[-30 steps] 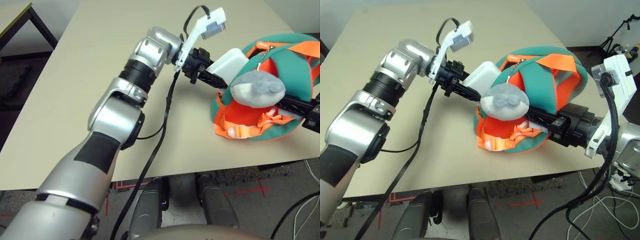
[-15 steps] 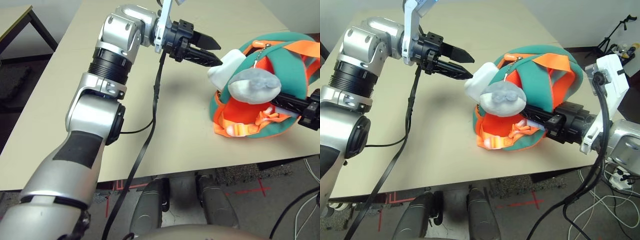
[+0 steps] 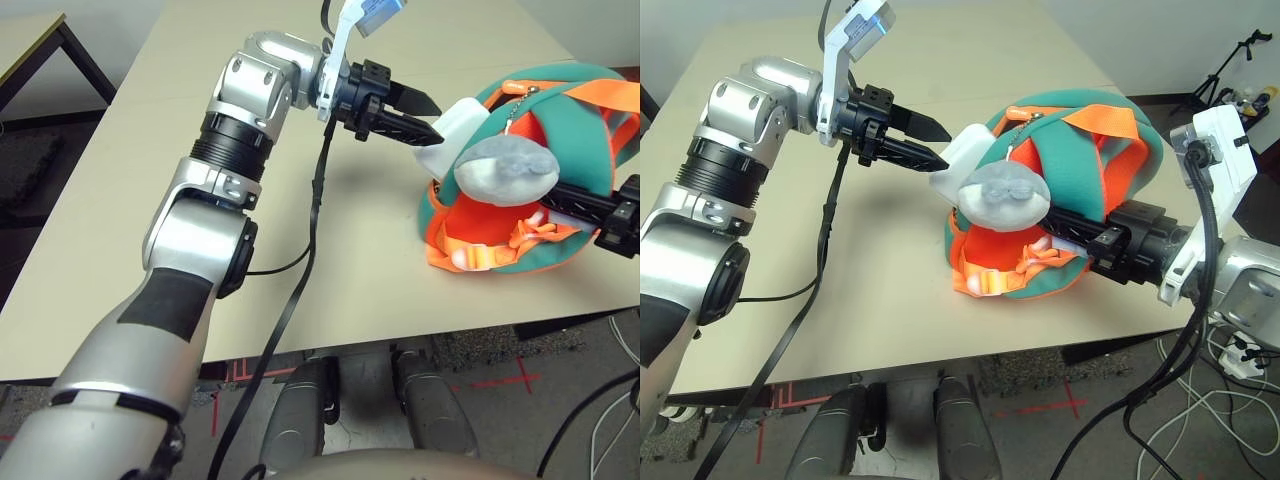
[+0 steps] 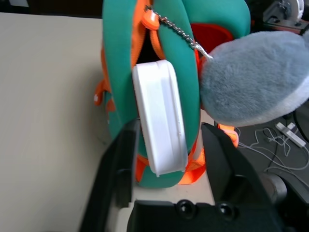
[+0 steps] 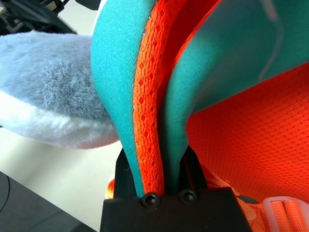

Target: Put the pencil case into the backpack and zip it.

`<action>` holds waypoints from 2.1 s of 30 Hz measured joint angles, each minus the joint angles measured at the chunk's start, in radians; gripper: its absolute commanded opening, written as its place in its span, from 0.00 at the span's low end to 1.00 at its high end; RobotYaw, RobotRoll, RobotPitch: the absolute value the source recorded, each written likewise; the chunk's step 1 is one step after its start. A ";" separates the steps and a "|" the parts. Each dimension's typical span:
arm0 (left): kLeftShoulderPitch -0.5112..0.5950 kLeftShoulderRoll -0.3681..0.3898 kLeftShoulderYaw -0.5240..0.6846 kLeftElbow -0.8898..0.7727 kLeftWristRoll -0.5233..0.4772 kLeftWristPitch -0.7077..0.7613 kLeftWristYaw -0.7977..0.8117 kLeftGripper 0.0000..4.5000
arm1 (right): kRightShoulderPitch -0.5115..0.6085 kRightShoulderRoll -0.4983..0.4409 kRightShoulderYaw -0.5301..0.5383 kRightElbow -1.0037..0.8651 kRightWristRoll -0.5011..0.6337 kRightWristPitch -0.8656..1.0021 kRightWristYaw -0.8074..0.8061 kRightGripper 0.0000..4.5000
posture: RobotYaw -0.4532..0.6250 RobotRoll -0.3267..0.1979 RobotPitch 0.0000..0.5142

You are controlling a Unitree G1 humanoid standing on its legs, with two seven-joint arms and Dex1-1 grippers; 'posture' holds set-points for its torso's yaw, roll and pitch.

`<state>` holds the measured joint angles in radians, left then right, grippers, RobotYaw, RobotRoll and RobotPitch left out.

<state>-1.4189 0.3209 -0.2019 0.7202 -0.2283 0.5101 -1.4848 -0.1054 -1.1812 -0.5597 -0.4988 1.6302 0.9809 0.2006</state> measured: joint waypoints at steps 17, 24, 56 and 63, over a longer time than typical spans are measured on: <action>-0.017 0.020 0.029 -0.008 -0.001 0.013 0.002 0.00 | 0.000 0.002 0.000 0.001 0.000 0.000 0.000 0.03 | 0.31 0.62 0.33; 0.016 0.007 -0.021 -0.012 0.043 -0.036 0.005 0.00 | 0.001 0.015 0.000 -0.003 0.001 0.000 -0.008 0.03 | 0.30 0.62 0.34; 0.157 0.045 0.003 -0.428 0.018 0.044 0.136 0.40 | -0.073 0.030 0.075 0.040 -0.032 0.001 0.027 0.03 | 0.39 0.62 0.36; 0.255 0.091 -0.016 -0.699 -0.048 0.144 0.164 0.90 | -0.117 0.030 0.116 0.078 -0.075 0.008 0.069 0.03 | 0.41 0.62 0.37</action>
<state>-1.1641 0.4120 -0.2174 0.0211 -0.2766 0.6541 -1.3206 -0.2222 -1.1516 -0.4442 -0.4210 1.5548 0.9892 0.2700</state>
